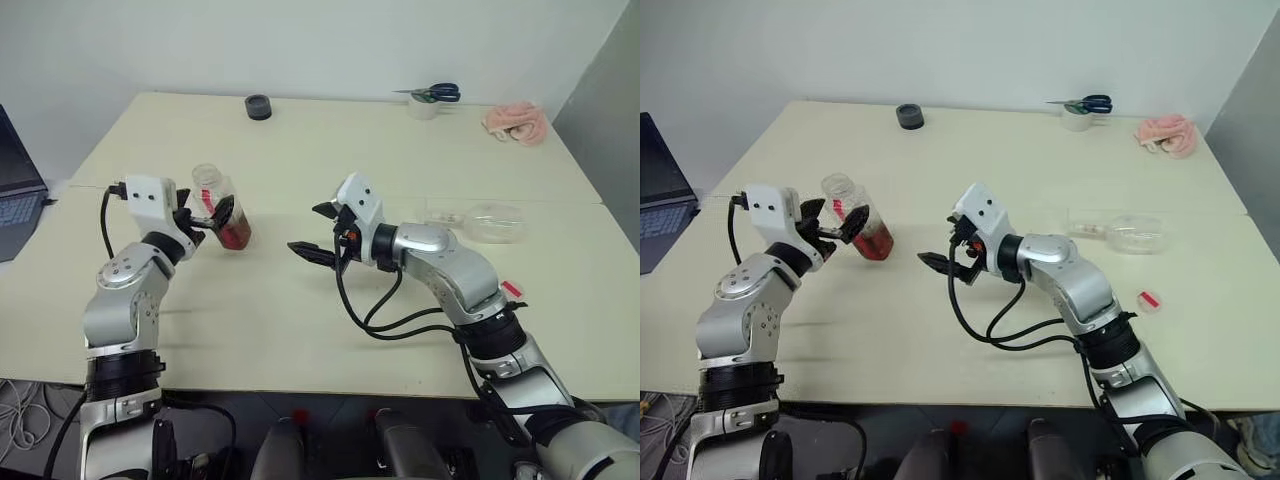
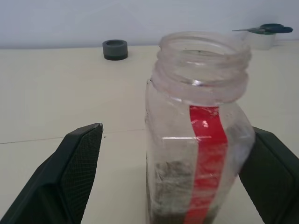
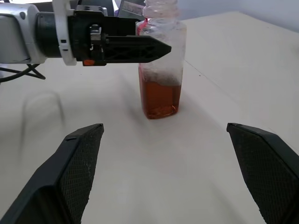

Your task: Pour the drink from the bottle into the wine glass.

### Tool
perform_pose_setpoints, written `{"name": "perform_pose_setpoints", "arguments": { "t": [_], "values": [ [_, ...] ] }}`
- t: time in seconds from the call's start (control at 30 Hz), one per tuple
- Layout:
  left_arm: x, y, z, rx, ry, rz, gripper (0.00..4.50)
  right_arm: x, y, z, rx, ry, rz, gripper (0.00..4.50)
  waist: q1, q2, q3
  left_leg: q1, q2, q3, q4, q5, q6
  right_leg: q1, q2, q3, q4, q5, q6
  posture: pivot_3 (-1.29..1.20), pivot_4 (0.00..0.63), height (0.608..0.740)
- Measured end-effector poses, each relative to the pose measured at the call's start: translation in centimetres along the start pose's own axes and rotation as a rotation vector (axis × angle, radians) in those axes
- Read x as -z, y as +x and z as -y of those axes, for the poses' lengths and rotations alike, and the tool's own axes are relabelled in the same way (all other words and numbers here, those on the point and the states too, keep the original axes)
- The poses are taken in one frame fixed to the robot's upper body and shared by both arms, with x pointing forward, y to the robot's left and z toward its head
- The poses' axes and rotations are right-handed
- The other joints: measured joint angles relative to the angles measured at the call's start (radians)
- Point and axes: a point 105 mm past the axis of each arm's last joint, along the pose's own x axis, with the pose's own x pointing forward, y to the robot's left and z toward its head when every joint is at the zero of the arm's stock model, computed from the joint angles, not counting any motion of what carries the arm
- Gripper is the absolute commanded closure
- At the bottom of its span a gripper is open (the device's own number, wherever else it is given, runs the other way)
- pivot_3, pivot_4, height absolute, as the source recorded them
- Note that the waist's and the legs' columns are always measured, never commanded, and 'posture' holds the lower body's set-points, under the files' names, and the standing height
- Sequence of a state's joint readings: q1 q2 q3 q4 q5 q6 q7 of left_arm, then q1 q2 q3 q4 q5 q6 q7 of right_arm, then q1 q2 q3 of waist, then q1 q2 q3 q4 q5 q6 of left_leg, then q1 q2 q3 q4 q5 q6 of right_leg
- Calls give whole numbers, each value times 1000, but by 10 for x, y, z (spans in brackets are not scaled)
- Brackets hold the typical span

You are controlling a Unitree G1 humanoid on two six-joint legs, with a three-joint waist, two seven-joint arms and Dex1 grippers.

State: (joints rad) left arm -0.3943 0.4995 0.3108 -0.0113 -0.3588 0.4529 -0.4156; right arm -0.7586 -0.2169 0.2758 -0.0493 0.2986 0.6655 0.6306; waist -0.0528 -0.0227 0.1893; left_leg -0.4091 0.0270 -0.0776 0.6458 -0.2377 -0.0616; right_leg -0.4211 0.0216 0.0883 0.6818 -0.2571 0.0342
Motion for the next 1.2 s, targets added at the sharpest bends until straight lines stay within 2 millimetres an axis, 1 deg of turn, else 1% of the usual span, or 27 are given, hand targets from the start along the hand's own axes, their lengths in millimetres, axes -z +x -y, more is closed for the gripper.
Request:
{"name": "perform_pose_setpoints", "arguments": {
  "t": [0.1,0.17,0.23,0.27,0.33,0.4,0.47,0.53,0.6,0.63,0.7,0.77,0.83,0.87,0.97,1.03,1.2],
  "values": [
    [1,-14,2,36,26,-7,25,0,-12,20,68,25,5,0,0,0,0,0,0,0,0,0,0,0,0,0,0,0,0,0,150,740],
    [0,-21,6,49,20,-1,25,3,-24,34,116,29,-5,0,3,0,0,0,0,0,0,0,0,0,0,0,0,0,0,0,150,740],
    [0,-25,6,46,16,4,25,7,-31,40,137,33,-17,0,2,0,0,1,0,0,0,0,0,1,0,0,-1,0,0,0,150,740],
    [1,-30,5,43,16,1,25,11,-36,42,143,38,-29,0,0,0,0,1,0,1,0,0,0,1,0,1,-1,0,0,0,150,740],
    [9,-47,3,51,8,-22,25,21,-47,49,169,67,-45,0,-5,0,0,1,0,2,-1,0,0,0,0,2,-1,0,0,0,150,740],
    [16,-65,4,77,-28,-40,25,31,-65,61,230,122,-60,0,-6,0,0,1,0,3,-1,0,0,0,0,3,-1,0,0,0,150,740],
    [15,-77,12,146,-53,-53,25,34,-80,72,296,192,-41,0,-5,0,0,1,1,2,-1,0,0,0,1,3,-1,0,0,0,150,740],
    [11,-80,35,296,-46,-88,25,33,-99,78,382,328,44,0,1,-1,-1,1,1,0,-1,0,0,1,2,1,-1,-2,2,0,150,740],
    [8,-76,63,436,-23,-120,25,36,-112,77,447,438,108,0,9,0,-1,2,0,0,0,0,0,3,2,2,-1,-3,4,0,150,740],
    [8,-71,79,506,-16,-129,25,41,-118,75,481,499,129,0,12,0,-1,3,-1,1,0,0,0,4,2,2,-1,-3,5,0,150,740],
    [2,-60,101,596,6,-118,25,50,-125,72,531,595,152,0,10,0,-1,4,0,2,0,0,0,4,2,4,-1,-3,5,0,150,740],
    [-7,-48,115,648,49,-90,25,55,-130,74,582,685,187,0,6,0,-1,6,0,3,-1,0,0,4,3,5,-1,-3,5,0,150,740],
    [-10,-37,130,700,71,-74,25,62,-132,77,638,751,213,0,-5,0,-1,8,1,6,-3,0,0,4,4,8,-1,-3,4,0,150,740],
    [-9,-35,135,719,74,-73,25,65,-132,79,658,776,218,0,-11,0,-1,8,2,6,-3,0,0,4,5,9,-1,-3,4,0,150,740],
    [3,-31,146,782,97,-110,25,78,-125,88,712,904,259,0,-27,1,0,8,3,7,-4,0,1,3,6,10,0,-3,4,0,150,740],
    [7,-29,148,796,98,-120,25,81,-121,95,729,964,292,0,-31,1,0,8,3,7,-4,0,1,3,7,10,0,-3,4,0,150,740],
    [7,-27,149,803,122,-109,25,82,-108,107,737,1129,402,0,-31,1,0,7,3,8,-4,0,1,3,7,10,0,-3,4,0,150,740]
  ]
}}
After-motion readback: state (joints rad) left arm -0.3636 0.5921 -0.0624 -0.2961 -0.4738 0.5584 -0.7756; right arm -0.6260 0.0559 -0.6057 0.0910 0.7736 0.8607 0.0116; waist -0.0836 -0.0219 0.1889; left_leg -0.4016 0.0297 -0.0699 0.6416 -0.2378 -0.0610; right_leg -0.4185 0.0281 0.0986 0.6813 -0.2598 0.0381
